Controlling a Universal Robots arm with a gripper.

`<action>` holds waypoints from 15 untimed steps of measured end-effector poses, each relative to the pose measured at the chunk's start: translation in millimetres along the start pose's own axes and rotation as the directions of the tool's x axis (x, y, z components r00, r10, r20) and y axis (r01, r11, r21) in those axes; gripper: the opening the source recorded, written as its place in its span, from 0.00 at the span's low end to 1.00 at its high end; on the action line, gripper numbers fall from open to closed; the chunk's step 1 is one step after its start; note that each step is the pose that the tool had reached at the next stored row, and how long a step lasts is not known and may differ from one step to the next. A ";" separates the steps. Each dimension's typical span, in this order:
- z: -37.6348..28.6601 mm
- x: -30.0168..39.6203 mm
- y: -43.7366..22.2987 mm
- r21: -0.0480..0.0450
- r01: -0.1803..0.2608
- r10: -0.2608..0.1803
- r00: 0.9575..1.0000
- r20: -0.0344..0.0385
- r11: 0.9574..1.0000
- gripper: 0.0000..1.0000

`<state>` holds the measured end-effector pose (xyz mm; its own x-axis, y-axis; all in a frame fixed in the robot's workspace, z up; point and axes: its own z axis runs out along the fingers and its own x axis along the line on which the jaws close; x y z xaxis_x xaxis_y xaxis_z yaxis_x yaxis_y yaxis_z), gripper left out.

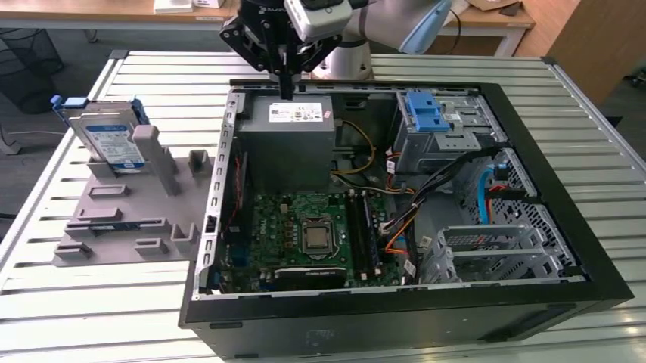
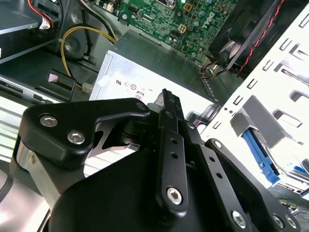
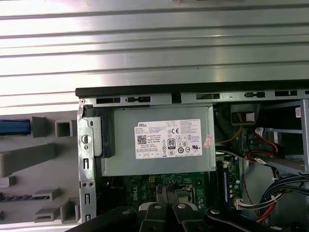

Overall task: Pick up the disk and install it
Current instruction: 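Reach for the disk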

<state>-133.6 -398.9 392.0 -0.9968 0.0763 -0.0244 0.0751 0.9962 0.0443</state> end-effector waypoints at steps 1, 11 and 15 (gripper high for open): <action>0.1 0.2 0.0 0.000 0.000 0.000 1.000 0.000 1.000 0.11; 2.5 9.1 -0.8 0.000 0.000 0.000 1.000 0.000 1.000 0.11; 2.7 9.8 -0.9 0.000 0.000 0.000 1.000 0.000 1.000 0.11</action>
<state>-143.4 -398.9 389.0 -0.9968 0.0762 -0.0245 0.0751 0.9962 0.0444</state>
